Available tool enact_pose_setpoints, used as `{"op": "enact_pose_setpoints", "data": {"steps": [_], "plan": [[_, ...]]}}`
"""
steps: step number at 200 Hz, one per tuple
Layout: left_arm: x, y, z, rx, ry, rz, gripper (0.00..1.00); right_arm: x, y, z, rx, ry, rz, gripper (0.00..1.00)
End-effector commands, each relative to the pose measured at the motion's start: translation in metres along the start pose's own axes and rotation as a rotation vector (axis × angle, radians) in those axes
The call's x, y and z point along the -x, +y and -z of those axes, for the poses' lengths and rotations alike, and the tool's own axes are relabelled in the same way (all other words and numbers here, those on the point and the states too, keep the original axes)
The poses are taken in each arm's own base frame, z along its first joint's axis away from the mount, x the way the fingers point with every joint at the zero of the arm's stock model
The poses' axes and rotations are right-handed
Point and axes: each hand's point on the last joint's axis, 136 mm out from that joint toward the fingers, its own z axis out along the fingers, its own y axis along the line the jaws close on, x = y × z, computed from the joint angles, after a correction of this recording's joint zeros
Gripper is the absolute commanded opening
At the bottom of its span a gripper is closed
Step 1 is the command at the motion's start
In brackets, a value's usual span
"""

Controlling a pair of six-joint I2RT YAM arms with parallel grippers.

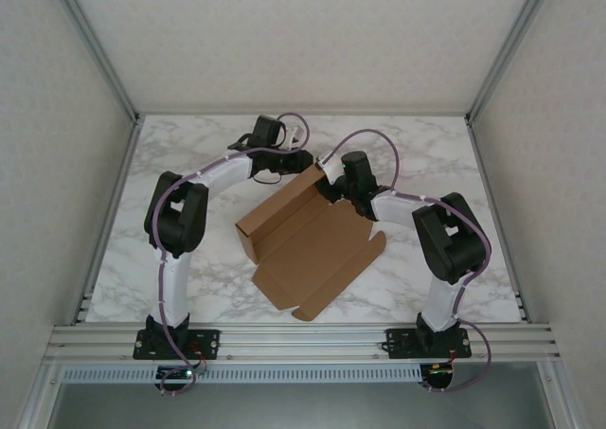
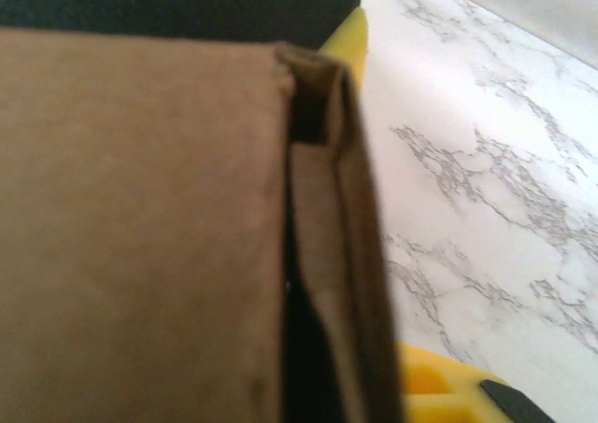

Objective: Fold the paper box

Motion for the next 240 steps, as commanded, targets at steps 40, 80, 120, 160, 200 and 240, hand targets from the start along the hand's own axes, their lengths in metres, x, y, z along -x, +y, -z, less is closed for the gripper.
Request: {"op": "enact_pose_setpoints", "data": {"steps": [40, 80, 120, 160, 200, 240], "plan": [[0.008, -0.001, -0.004, -0.023, -0.011, 0.006, 0.30, -0.008, -0.001, 0.004, -0.024, -0.001, 0.014, 0.31], [0.008, -0.003, -0.003, -0.026, -0.013, 0.008, 0.29, -0.012, 0.000, 0.005, -0.016, 0.010, -0.003, 0.21], [0.001, -0.016, -0.008, -0.043, -0.003, -0.007, 0.29, -0.009, -0.016, 0.001, -0.100, 0.027, -0.066, 0.00], [-0.004, -0.021, -0.014, -0.053, 0.002, -0.001, 0.29, -0.003, -0.027, 0.000, -0.181, 0.031, -0.094, 0.00], [0.006, -0.018, -0.005, -0.010, -0.026, -0.019, 0.29, 0.001, -0.034, 0.006, -0.226, 0.021, -0.089, 0.29], [0.046, -0.001, 0.039, 0.076, -0.162, -0.009, 0.29, 0.009, -0.035, 0.032, -0.214, -0.035, -0.064, 0.58]]}}
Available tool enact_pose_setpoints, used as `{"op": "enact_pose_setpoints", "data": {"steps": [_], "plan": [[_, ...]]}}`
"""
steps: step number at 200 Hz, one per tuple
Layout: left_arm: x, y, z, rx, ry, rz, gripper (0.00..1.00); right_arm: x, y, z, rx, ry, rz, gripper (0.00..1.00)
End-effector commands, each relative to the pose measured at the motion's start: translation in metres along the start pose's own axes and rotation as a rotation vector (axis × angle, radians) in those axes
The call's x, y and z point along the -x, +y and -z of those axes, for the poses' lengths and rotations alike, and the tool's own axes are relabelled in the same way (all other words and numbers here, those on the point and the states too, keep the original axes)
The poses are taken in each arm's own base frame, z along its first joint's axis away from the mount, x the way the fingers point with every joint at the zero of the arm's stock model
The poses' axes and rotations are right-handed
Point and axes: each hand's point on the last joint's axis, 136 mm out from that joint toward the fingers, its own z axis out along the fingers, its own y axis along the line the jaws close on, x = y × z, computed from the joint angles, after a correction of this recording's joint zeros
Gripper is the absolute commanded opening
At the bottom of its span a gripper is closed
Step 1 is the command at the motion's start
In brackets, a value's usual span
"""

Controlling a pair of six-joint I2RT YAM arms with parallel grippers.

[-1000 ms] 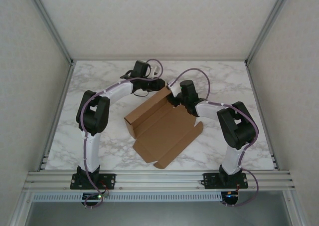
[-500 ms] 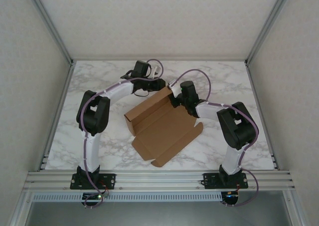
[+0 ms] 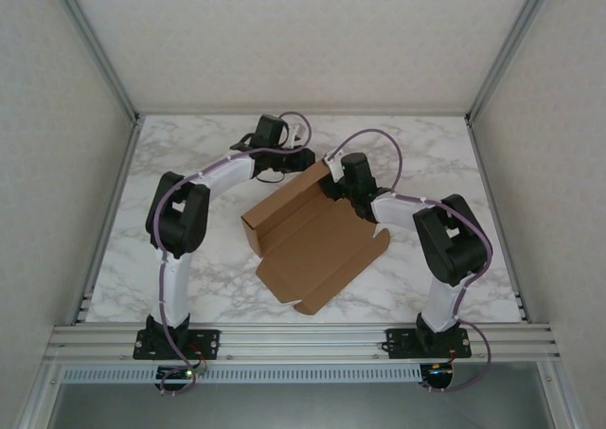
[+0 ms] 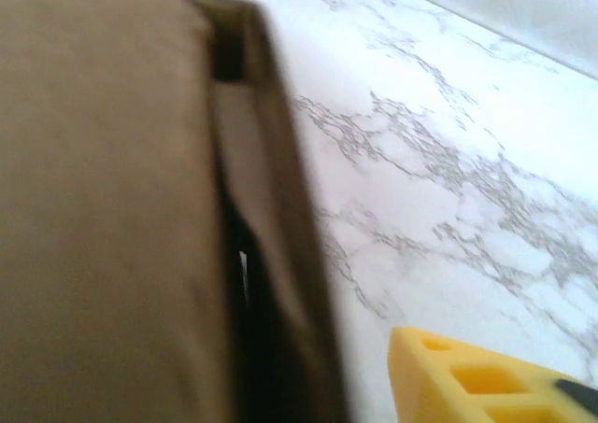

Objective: Fold the paper box

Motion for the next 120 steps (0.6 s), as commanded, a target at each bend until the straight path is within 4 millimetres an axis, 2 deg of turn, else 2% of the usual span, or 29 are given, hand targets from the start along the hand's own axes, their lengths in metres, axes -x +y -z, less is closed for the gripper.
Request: {"op": "enact_pose_setpoints", "data": {"steps": [1, 35, 61, 69, 85, 95, 106, 120], "plan": [[0.040, -0.001, 0.040, 0.055, -0.125, -0.019, 0.29, 0.018, -0.011, 0.022, -0.029, -0.071, 0.017, 0.58], [0.062, -0.007, 0.069, 0.119, -0.209, -0.060, 0.29, 0.023, -0.010, 0.041, 0.012, -0.106, 0.015, 0.61], [0.073, -0.012, 0.091, 0.167, -0.265, -0.084, 0.28, 0.030, -0.010, 0.061, 0.046, -0.145, -0.012, 0.57], [0.075, -0.014, 0.098, 0.175, -0.283, -0.085, 0.27, 0.033, -0.009, 0.068, 0.065, -0.155, -0.020, 0.53], [0.077, -0.022, 0.113, 0.167, -0.323, -0.082, 0.26, 0.040, -0.004, 0.081, 0.100, -0.165, -0.032, 0.39], [0.076, -0.029, 0.122, 0.151, -0.346, -0.078, 0.25, 0.048, 0.000, 0.091, 0.126, -0.174, -0.038, 0.26], [0.072, -0.035, 0.132, 0.135, -0.364, -0.074, 0.25, 0.058, -0.004, 0.103, 0.115, -0.198, -0.070, 0.13], [0.067, -0.042, 0.144, 0.130, -0.387, -0.076, 0.24, 0.074, -0.011, 0.121, 0.085, -0.250, -0.112, 0.06]]}}
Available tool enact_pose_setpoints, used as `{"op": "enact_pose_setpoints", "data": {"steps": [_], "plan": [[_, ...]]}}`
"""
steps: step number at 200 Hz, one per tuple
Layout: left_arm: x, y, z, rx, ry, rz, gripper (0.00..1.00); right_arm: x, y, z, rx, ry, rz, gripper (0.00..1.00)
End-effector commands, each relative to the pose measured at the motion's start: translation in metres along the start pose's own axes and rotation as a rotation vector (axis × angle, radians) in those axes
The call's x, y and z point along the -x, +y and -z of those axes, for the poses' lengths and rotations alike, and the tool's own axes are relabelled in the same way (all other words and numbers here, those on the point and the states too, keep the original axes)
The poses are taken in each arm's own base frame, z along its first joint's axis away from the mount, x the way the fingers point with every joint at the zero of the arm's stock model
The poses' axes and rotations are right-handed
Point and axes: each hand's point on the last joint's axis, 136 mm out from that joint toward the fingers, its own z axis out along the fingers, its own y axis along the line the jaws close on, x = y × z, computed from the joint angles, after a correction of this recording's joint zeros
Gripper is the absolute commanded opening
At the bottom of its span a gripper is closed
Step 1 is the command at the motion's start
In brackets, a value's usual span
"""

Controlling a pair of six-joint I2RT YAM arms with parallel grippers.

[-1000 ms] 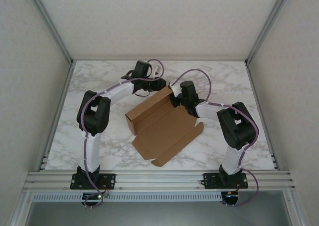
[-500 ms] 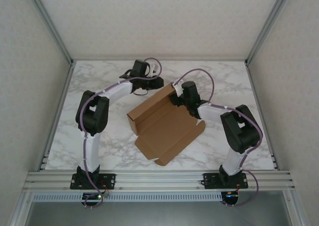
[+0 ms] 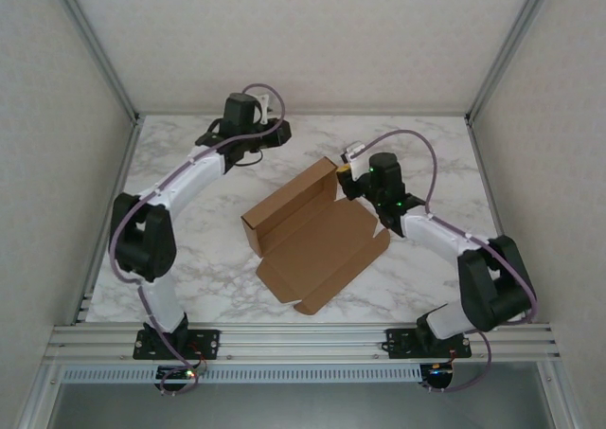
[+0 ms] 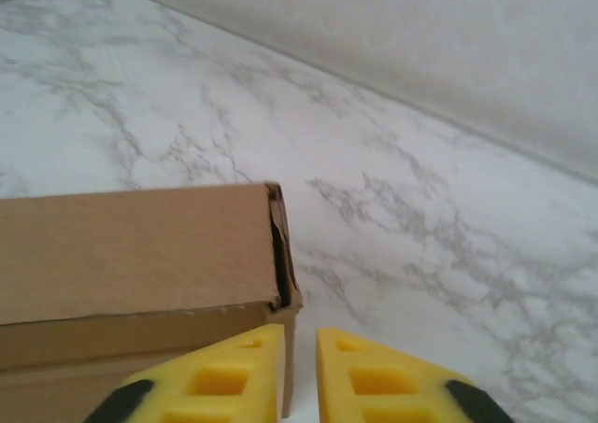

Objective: Fold the paper box

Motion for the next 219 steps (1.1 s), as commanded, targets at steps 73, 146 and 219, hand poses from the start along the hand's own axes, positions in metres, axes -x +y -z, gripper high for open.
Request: {"op": "enact_pose_setpoints", "data": {"steps": [73, 146, 219], "plan": [[-0.046, -0.048, 0.085, -0.086, -0.044, -0.031, 0.24, 0.073, 0.010, 0.032, 0.081, 0.152, -0.454, 0.00], [-0.091, -0.038, 0.103, -0.095, 0.027, -0.012, 0.25, 0.033, 0.030, -0.023, 0.131, 0.334, -0.517, 0.00], [-0.135, -0.020, 0.093, -0.108, 0.103, 0.048, 0.25, -0.027, 0.018, -0.048, 0.014, 0.502, -0.511, 0.00]]}}
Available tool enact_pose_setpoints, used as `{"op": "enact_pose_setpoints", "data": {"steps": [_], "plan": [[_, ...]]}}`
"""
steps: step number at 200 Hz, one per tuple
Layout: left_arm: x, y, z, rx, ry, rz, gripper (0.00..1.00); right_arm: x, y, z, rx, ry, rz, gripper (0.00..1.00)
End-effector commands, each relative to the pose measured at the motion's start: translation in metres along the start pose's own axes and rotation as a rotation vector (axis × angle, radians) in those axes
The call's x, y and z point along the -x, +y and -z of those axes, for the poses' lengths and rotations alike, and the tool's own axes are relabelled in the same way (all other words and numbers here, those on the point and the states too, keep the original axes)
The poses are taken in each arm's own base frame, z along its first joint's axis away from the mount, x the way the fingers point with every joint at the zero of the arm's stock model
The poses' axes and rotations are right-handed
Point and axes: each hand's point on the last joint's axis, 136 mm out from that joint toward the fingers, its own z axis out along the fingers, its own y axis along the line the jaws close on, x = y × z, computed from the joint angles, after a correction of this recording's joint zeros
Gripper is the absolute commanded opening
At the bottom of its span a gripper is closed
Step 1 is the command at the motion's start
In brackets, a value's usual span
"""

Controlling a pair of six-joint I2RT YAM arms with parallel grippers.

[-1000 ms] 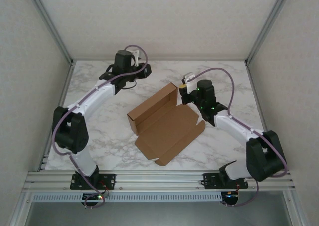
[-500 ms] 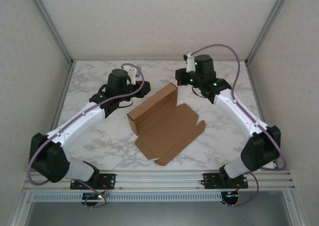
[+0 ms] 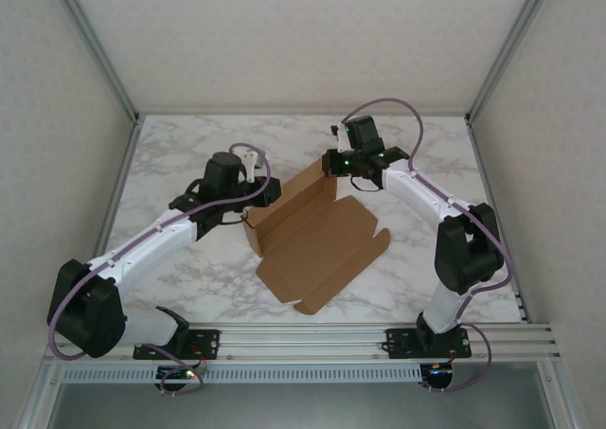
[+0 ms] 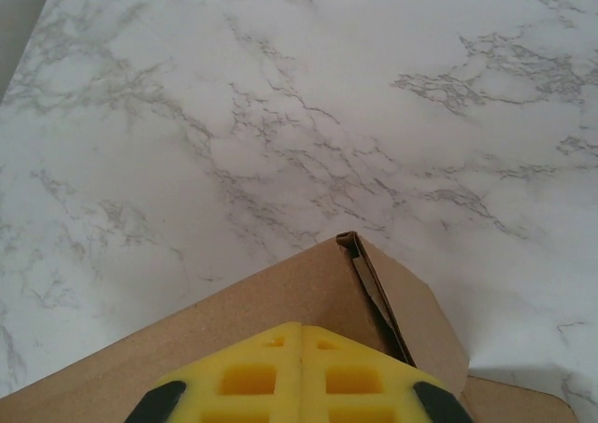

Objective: Fold the paper box

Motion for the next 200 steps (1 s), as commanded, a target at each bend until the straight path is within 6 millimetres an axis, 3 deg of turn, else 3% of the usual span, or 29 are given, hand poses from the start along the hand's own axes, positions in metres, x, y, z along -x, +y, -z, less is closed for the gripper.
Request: {"op": "enact_pose_setpoints", "data": {"steps": [1, 38, 61, 74, 112, 138, 159, 173, 200], "plan": [[-0.010, -0.005, 0.002, -0.047, 0.002, 0.025, 0.25, -0.024, -0.023, -0.014, -0.106, 0.100, -0.028, 0.00], [-0.030, 0.007, -0.005, -0.033, 0.039, 0.050, 0.25, -0.044, -0.037, -0.026, -0.153, 0.172, -0.034, 0.00], [-0.032, 0.012, -0.005, -0.004, 0.042, 0.045, 0.25, -0.039, -0.035, -0.021, -0.155, 0.162, -0.032, 0.00], [-0.031, 0.013, -0.005, 0.005, 0.044, 0.044, 0.25, -0.029, -0.030, -0.011, -0.153, 0.138, -0.029, 0.00], [-0.016, 0.005, -0.001, 0.005, 0.015, 0.036, 0.25, 0.004, -0.005, 0.037, -0.111, 0.030, -0.033, 0.27], [-0.013, 0.003, -0.001, -0.002, 0.012, 0.036, 0.27, 0.003, -0.001, 0.067, -0.111, -0.001, -0.058, 0.26], [-0.016, 0.003, -0.002, -0.003, 0.013, 0.040, 0.28, -0.025, -0.009, 0.073, -0.139, 0.049, -0.116, 0.19], [-0.012, -0.001, 0.003, -0.012, -0.007, 0.035, 0.29, -0.054, -0.025, 0.070, -0.211, 0.107, -0.175, 0.00], [0.009, -0.010, 0.020, -0.005, -0.073, -0.012, 0.35, -0.128, -0.057, 0.054, -0.389, 0.270, -0.262, 0.00]]}}
